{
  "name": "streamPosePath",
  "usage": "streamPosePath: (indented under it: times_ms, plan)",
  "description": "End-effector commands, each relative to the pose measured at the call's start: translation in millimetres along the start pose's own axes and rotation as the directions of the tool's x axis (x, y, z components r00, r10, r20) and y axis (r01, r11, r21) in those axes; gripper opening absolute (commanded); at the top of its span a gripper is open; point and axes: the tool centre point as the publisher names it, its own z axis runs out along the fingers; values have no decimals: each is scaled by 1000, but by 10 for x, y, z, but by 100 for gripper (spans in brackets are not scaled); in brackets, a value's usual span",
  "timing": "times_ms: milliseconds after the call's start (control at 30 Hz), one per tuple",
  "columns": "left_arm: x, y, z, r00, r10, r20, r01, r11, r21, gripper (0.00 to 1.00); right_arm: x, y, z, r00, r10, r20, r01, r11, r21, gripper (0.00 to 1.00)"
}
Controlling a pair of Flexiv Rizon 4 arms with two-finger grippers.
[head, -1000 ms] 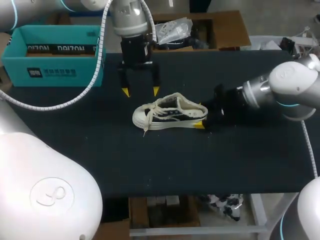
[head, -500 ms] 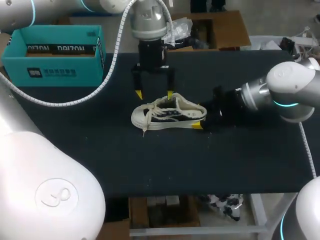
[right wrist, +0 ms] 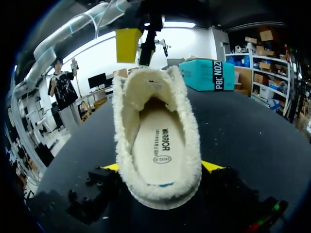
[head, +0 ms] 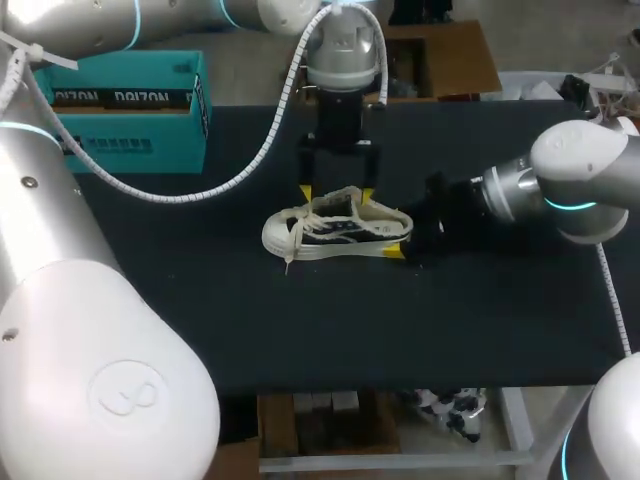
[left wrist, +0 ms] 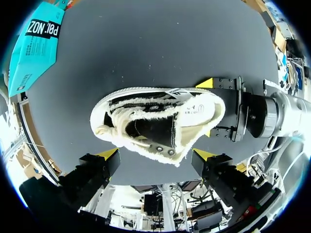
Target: Open the shoe tongue, take the insole out of the shoe, put the insole back into the shoe, and pack the shoe into the shoebox
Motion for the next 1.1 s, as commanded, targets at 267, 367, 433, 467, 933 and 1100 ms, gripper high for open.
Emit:
streamPosePath:
  times_ms: [267,367,433,467,933,1100]
  plan:
    - [168,-217,173,985,-41,167,55,995,-80,92,3,-55,81,1000,-1,-2,1,1000,-4,0]
    - [176,-239,202,983,-48,177,64,994,-86,64,3,-55,81,1000,-1,-2,1,1000,-4,0]
    - [172,-225,229,981,-53,188,70,994,-88,46,3,-55,81,1000,-1,-2,1,1000,-4,0]
    - [170,-220,236,979,-57,195,75,993,-87,44,3,-55,81,1000,-1,-2,1,1000,-4,0]
    - [-57,-118,118,988,-86,126,90,995,-30,0,3,-55,81,1000,-1,-2,1,1000,-4,0]
    - [-225,-18,79,994,-99,47,98,995,31,0,3,-55,81,1000,-1,-2,1,1000,-4,0]
